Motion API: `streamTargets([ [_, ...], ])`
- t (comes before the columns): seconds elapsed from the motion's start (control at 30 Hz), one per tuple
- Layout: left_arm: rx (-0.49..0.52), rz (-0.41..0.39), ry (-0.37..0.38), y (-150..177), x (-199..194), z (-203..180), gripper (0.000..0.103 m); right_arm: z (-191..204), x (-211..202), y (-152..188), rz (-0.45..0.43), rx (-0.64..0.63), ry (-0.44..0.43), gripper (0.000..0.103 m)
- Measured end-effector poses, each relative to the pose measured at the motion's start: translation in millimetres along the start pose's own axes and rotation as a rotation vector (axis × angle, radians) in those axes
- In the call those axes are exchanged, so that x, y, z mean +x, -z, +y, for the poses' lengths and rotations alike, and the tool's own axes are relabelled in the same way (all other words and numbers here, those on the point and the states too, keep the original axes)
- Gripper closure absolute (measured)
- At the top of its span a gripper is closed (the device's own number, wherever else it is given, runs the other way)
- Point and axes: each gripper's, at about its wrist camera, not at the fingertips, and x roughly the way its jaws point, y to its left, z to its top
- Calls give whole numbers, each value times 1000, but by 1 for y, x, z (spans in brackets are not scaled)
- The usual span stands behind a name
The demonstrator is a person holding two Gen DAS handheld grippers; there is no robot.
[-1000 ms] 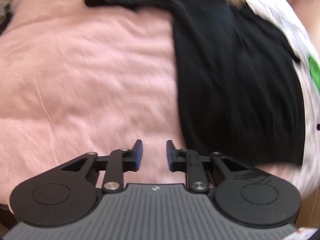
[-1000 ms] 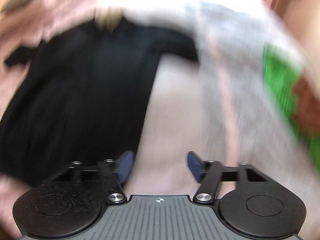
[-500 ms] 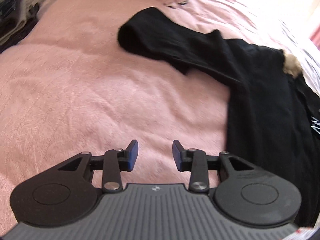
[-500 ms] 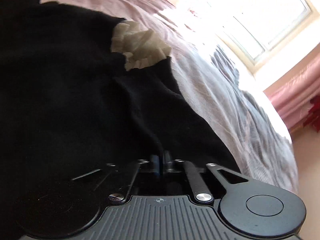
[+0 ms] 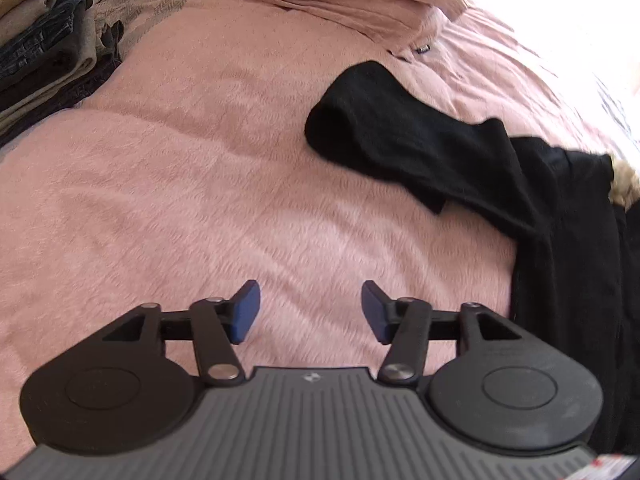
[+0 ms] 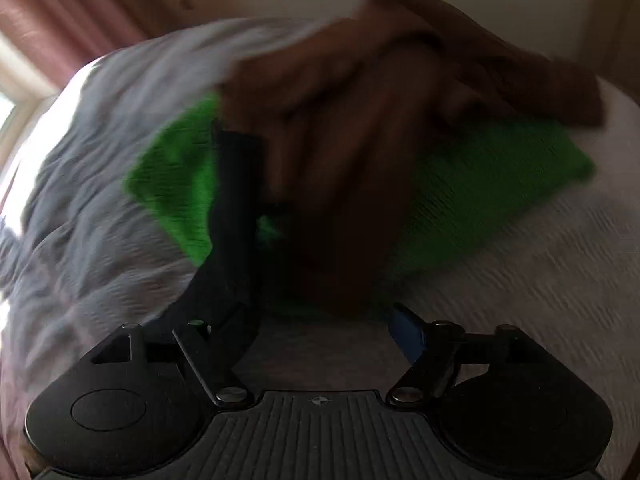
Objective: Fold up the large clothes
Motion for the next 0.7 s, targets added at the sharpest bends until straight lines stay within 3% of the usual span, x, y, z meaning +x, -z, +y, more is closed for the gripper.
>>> streamTargets([
  [0.03,-11,-10,16,-5,5,-2,48,-16,1,7,2,58,25,30],
  [0.1,-17,-29,34,-15,20,-7,47,-26,-2,33,-6,56,3,30],
  [0.17,-50,-45,52,-27,37,-8,47,-26,-1,61,-20,16,7,30],
  [0.3,-162,-91,71,-47,62,5,48,-7,2,108,36,-105,17,30],
  [0.37,-209,-105,78,-53,69,14,58,6,-3,124,34,-167,19,30],
  [0.47,-252,-109,73,-61,82,28,64,22,-8,142,41,-216,18,30],
  [0.7,-347,-120,282,-74,95,41,68,28,-20,186,47,-244,62,30],
])
